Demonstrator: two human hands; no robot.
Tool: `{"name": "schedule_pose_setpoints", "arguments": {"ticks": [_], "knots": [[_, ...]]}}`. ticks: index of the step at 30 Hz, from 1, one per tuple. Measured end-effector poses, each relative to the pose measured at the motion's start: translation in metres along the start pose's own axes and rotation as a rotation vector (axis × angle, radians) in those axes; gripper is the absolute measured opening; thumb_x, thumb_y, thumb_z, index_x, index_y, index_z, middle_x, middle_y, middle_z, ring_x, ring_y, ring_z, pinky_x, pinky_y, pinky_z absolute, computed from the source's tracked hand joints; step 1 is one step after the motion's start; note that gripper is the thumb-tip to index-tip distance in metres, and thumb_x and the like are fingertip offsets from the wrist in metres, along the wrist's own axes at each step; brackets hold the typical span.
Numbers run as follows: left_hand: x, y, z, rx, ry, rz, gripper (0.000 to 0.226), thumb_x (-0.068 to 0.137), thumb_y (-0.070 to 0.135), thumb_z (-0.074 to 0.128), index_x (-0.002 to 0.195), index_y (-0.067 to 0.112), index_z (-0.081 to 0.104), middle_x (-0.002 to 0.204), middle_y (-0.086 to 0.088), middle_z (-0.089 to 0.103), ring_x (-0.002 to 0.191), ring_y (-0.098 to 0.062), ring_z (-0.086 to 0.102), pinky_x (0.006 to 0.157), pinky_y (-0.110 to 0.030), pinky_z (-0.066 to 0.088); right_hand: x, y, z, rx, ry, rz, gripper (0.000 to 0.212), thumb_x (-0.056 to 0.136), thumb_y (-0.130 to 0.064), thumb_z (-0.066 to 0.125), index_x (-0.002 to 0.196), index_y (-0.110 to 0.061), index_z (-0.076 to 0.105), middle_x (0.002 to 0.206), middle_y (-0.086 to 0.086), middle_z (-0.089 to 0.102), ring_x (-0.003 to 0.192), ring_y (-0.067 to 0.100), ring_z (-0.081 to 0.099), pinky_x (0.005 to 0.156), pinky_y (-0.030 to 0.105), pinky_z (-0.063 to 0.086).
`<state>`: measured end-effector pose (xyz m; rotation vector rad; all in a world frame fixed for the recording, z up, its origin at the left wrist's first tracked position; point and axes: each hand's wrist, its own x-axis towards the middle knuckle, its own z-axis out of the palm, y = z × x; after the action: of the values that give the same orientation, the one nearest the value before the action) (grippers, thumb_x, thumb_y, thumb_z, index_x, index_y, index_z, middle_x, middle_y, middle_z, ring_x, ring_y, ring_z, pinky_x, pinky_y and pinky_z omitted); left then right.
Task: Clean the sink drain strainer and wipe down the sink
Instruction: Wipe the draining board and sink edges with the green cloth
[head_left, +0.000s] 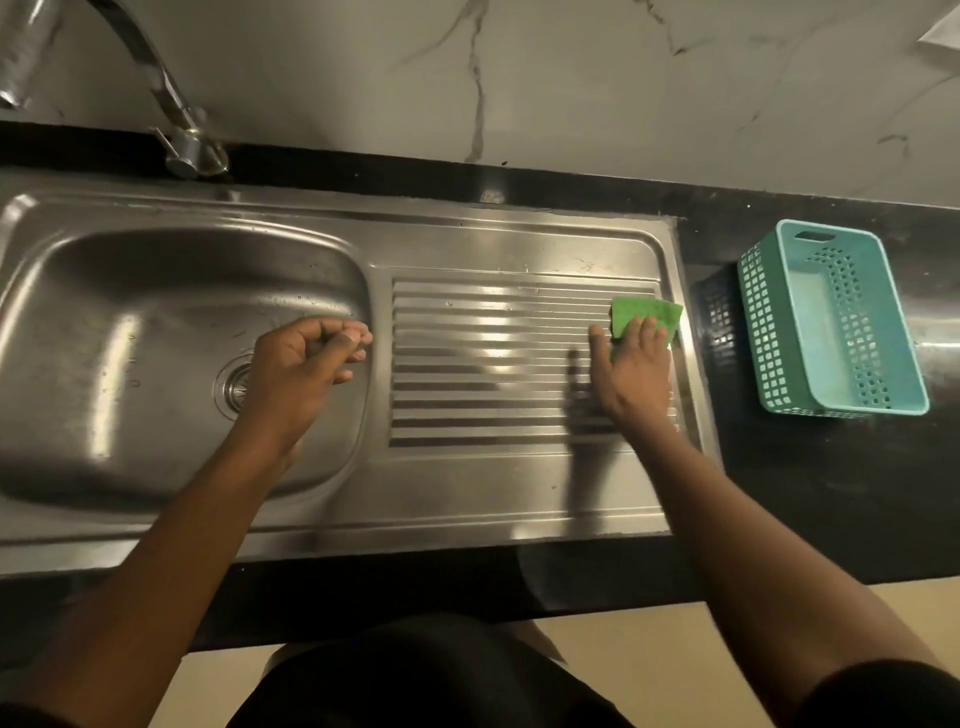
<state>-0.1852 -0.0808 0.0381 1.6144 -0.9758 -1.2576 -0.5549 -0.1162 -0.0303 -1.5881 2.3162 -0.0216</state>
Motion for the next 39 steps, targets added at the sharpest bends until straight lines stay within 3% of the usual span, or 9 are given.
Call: {"name": "schedule_pose_setpoints", "arguments": {"ticks": [5, 10, 13, 16, 20, 26, 31, 35, 39], "knots": [[-0.001, -0.002, -0.002, 0.016, -0.007, -0.016, 0.011, 0.101, 0.018, 0.068, 0.104, 0.019, 0.078, 0.106, -0.002, 0.082, 0.106, -0.028, 0.077, 0.097, -0.049, 0.059, -0.035, -0.107, 0.030, 0.011, -0.042, -0.103, 0.106, 0.096, -0.082, 0.005, 0.164, 0.000, 0.006, 0.174, 0.020, 0.001, 0.162, 0.031, -0.003, 0.131, 0.047, 0.001], [0.000, -0.001, 0.000, 0.020, 0.020, 0.001, 0.012, 0.101, 0.017, 0.068, 0.106, 0.014, 0.078, 0.104, -0.007, 0.082, 0.104, -0.028, 0.077, 0.090, -0.041, 0.061, -0.076, -0.208, 0.062, -0.051, -0.173, -0.542, 0.098, 0.096, -0.073, 0.004, 0.165, -0.004, 0.008, 0.174, 0.015, 0.002, 0.162, 0.027, -0.005, 0.131, 0.046, 0.000], [0.003, 0.001, 0.000, 0.022, 0.040, 0.034, 0.009, 0.101, 0.017, 0.068, 0.102, 0.016, 0.077, 0.103, -0.011, 0.081, 0.101, -0.028, 0.078, 0.080, -0.029, 0.061, -0.073, -0.210, 0.066, -0.135, -0.189, -0.734, 0.092, 0.099, -0.070, 0.009, 0.166, -0.006, 0.015, 0.174, 0.011, 0.009, 0.162, 0.024, -0.001, 0.131, 0.044, 0.003], [0.004, 0.004, 0.002, 0.019, 0.052, 0.046, 0.014, 0.101, 0.017, 0.068, 0.094, 0.026, 0.077, 0.102, -0.005, 0.081, 0.098, -0.024, 0.078, 0.086, -0.039, 0.059, -0.049, -0.164, 0.061, -0.194, -0.112, -0.872, 0.079, 0.104, -0.064, 0.027, 0.164, -0.013, 0.030, 0.172, 0.005, 0.026, 0.161, 0.019, 0.016, 0.130, 0.044, 0.016], [0.002, 0.003, 0.004, 0.019, 0.037, 0.038, 0.013, 0.101, 0.019, 0.068, 0.096, 0.027, 0.078, 0.100, 0.002, 0.082, 0.101, -0.023, 0.077, 0.091, -0.044, 0.059, -0.013, -0.074, 0.037, -0.229, -0.062, -0.667, 0.075, 0.106, -0.064, 0.029, 0.165, -0.017, 0.024, 0.172, 0.003, 0.024, 0.160, 0.019, 0.017, 0.130, 0.045, 0.015], [0.000, 0.000, 0.007, 0.019, 0.025, 0.018, 0.012, 0.101, 0.017, 0.068, 0.100, 0.023, 0.079, 0.105, -0.006, 0.082, 0.105, -0.029, 0.077, 0.097, -0.054, 0.058, 0.025, 0.037, -0.023, -0.144, -0.062, -0.181, 0.090, 0.100, -0.076, 0.009, 0.166, -0.016, 0.016, 0.175, 0.008, 0.013, 0.161, 0.025, 0.012, 0.130, 0.051, 0.012], [0.001, 0.000, 0.006, 0.014, 0.025, -0.001, 0.012, 0.101, 0.016, 0.067, 0.103, 0.019, 0.078, 0.105, -0.006, 0.082, 0.107, -0.031, 0.076, 0.099, -0.054, 0.058, 0.014, -0.029, 0.002, -0.069, -0.056, 0.028, 0.116, 0.090, -0.087, -0.003, 0.164, 0.002, 0.007, 0.172, 0.024, 0.005, 0.161, 0.036, 0.001, 0.131, 0.050, 0.004], [0.004, 0.001, 0.005, 0.007, 0.025, 0.004, 0.012, 0.101, 0.017, 0.067, 0.104, 0.018, 0.078, 0.105, -0.003, 0.082, 0.106, -0.029, 0.076, 0.098, -0.053, 0.058, -0.022, -0.097, 0.025, -0.055, -0.054, -0.086, 0.119, 0.089, -0.090, 0.004, 0.164, 0.003, 0.008, 0.173, 0.024, 0.003, 0.161, 0.035, -0.003, 0.131, 0.051, 0.004], [0.005, 0.003, 0.003, 0.018, 0.061, 0.027, 0.013, 0.102, 0.019, 0.067, 0.100, 0.027, 0.077, 0.104, 0.004, 0.082, 0.100, -0.017, 0.078, 0.091, -0.040, 0.061, -0.052, -0.156, 0.041, -0.029, -0.120, -0.243, 0.114, 0.091, -0.087, 0.008, 0.164, 0.000, 0.004, 0.173, 0.022, -0.004, 0.161, 0.033, -0.010, 0.130, 0.051, 0.001]]}}
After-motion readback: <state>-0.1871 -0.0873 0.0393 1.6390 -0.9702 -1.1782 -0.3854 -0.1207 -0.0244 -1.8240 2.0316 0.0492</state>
